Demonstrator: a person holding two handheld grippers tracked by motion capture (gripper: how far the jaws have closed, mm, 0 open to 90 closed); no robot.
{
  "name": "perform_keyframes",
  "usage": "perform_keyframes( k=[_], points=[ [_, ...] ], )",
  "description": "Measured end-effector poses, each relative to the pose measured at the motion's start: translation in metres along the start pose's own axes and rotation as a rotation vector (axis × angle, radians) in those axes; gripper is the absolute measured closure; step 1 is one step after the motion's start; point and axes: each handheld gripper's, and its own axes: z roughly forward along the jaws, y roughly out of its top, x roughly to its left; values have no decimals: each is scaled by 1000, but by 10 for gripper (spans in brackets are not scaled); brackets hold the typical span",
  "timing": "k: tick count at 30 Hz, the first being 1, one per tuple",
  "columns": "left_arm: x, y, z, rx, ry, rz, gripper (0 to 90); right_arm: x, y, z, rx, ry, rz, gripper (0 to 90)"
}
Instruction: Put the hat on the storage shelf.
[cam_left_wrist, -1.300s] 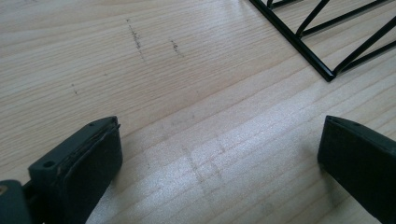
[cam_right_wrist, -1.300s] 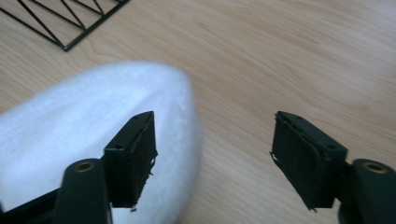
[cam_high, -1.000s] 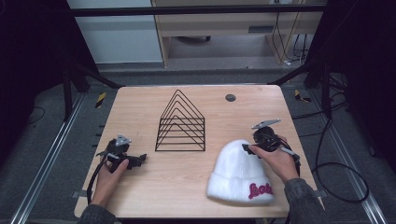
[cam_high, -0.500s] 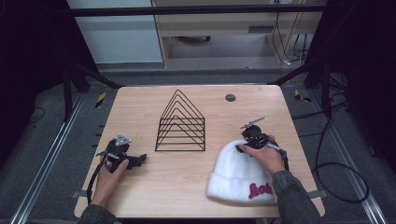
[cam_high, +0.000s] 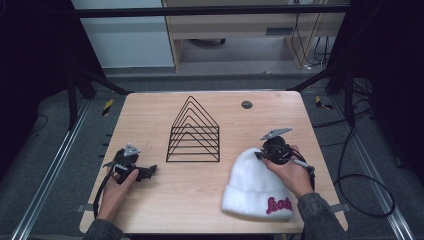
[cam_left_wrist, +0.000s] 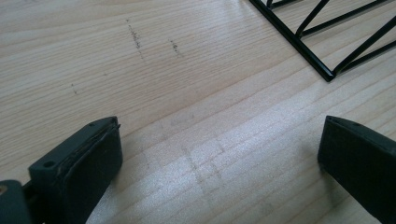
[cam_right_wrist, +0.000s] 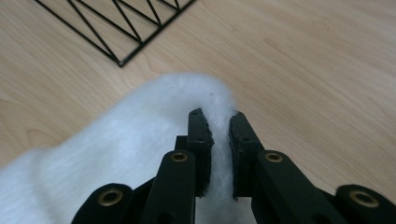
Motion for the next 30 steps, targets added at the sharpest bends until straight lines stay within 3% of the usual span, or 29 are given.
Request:
perform_keyframes(
  k=[2,3,9,12,18,22,30],
  points=[
    [0,0,0,0,-1,1,0,8,-2,-18,-69,22,-7,822],
    [0,0,0,0,-1,1,0,8,-2,-18,-69,22,-7,822],
    [2,0,-1,3,-12,11,0,25,-2,-56,-172,14,-48,827],
    [2,2,-6,7,-30,-35,40,33,2,-77,-227,10,-76,828],
    [-12,17,-36,-117,-38,-18,35,50,19,-115,-327,6,-147,831],
    [-30,40,-63,-185,-54,28,42,56,34,-128,-379,-12,-207,833],
    [-67,93,-98,-260,-138,182,61,44,73,-142,-445,-49,-234,834]
  ],
)
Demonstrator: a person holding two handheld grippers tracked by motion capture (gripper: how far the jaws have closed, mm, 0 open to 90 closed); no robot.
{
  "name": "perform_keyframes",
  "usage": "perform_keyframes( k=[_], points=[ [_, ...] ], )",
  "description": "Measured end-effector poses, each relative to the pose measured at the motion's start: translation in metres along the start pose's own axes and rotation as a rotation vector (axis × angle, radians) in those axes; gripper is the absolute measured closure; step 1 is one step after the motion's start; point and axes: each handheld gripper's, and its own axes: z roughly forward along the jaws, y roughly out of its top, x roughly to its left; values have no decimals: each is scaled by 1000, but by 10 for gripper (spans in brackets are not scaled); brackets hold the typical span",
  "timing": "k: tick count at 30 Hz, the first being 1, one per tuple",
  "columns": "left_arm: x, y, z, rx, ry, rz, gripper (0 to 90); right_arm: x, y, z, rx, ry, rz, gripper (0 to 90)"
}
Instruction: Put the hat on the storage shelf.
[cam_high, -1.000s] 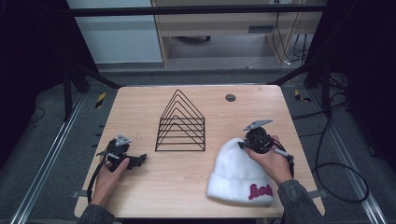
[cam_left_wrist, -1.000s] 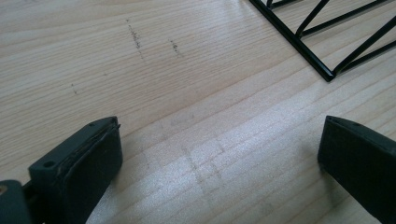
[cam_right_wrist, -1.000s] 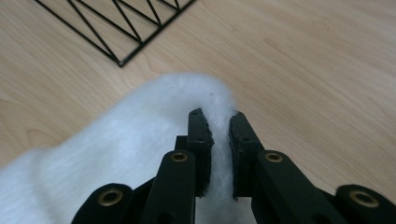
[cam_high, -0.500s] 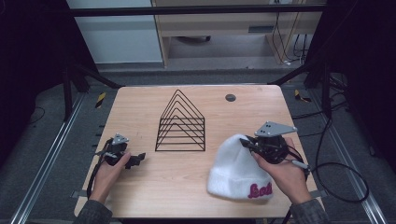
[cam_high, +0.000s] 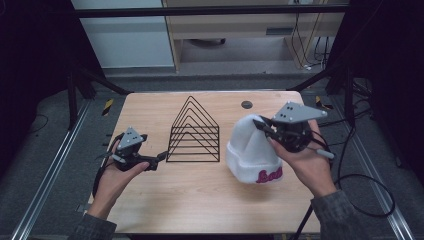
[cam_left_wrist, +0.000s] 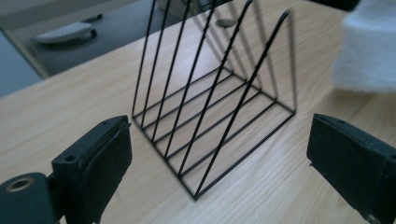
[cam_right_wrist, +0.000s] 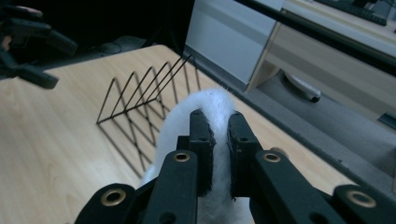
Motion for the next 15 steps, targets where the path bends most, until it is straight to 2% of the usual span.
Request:
perform_keyframes(
  k=[2,4,8,12,15],
  points=[
    [-3,13,-1,-1,-15,27,67,-7,11,2,-11,0,11,833],
    [-6,26,-2,-4,-21,50,71,-10,23,2,-22,-11,3,834],
    [-9,47,-3,-28,-49,60,106,-15,51,1,-56,-25,-15,834],
    [-11,66,-2,-32,-58,88,145,-16,75,3,-82,-45,-33,834],
    [-15,74,0,-43,-79,93,154,-17,90,4,-115,-58,-34,834]
  ],
)
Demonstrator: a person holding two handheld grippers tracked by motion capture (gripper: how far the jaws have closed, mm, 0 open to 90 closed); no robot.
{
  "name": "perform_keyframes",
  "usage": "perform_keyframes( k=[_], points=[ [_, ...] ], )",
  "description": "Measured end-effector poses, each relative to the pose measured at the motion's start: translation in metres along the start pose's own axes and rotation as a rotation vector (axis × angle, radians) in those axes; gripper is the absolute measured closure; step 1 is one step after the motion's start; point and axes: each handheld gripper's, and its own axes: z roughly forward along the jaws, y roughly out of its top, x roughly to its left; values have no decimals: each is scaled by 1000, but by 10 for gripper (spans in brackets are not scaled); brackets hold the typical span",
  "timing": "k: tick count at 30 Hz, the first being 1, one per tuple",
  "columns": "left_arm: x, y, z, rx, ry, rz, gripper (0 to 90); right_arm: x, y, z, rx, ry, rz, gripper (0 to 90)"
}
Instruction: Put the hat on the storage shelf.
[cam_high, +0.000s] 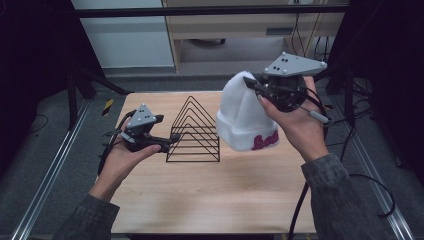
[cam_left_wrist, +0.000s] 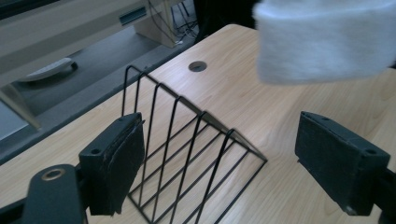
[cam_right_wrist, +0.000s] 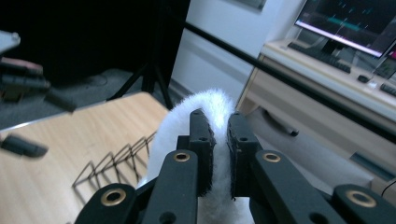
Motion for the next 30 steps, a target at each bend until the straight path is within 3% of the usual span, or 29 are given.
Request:
perform_keyframes(
  k=[2,7,17,20,21,22,23,24,26,28,30],
  points=[
    [-2,4,2,17,1,28,154,0,5,3,-22,1,11,834],
    [-1,13,8,3,-23,26,158,2,18,11,-47,30,20,835],
    [-2,41,27,3,-78,48,166,25,51,27,-74,93,-32,834],
    [-7,44,31,19,-91,75,207,30,54,31,-75,104,-44,834],
    [-7,44,32,33,-107,74,234,30,54,32,-75,107,-43,834],
    [-7,43,34,45,-124,66,388,30,54,34,-72,109,-42,834],
    [-6,42,35,47,-121,60,467,29,53,36,-70,108,-39,834],
    [-5,42,37,61,-122,58,467,29,53,36,-70,108,-39,834],
    [-2,41,39,68,-124,54,671,26,50,39,-61,106,-33,834],
    [1,41,39,61,-129,45,742,22,48,41,-60,101,-24,834],
    [5,41,37,49,-105,34,760,18,46,42,-58,91,-14,834]
  ],
)
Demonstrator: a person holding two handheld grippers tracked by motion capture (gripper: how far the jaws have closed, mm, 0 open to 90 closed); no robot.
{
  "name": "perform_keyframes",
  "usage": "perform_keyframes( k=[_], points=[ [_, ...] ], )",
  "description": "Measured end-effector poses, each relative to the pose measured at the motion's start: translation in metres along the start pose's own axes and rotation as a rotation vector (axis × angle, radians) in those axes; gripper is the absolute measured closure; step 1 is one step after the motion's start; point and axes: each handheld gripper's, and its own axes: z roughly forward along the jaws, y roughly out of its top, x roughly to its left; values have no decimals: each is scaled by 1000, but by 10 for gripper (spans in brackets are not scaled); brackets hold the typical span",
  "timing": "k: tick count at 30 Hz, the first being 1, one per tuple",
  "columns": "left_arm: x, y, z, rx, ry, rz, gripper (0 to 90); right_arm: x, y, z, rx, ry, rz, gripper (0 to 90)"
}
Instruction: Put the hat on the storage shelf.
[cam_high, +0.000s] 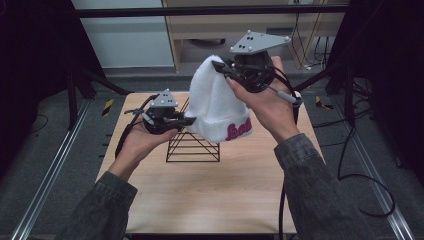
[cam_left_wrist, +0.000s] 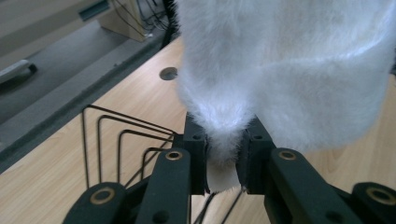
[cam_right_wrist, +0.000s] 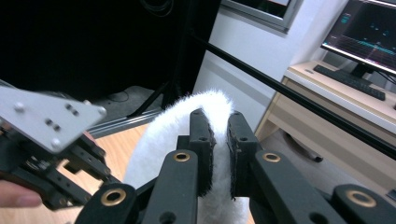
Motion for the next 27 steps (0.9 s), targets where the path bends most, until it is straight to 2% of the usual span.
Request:
perform_keyframes(
  k=[2,4,5,10,15,27],
  points=[
    [2,0,-4,-16,29,-5,766,-4,-1,1,4,-14,-1,834],
    [5,1,-10,-38,73,-16,769,-10,-4,2,15,-47,-6,832],
    [7,1,-13,-42,91,-19,771,-16,-8,6,30,-71,7,832],
    [12,2,-20,-52,156,-27,774,-25,-15,17,47,-92,31,832],
    [21,0,-23,-42,174,-62,777,-29,-17,35,66,-91,55,832],
    [41,-19,-21,-17,200,-98,780,-28,-26,69,117,-75,55,831]
  ],
)
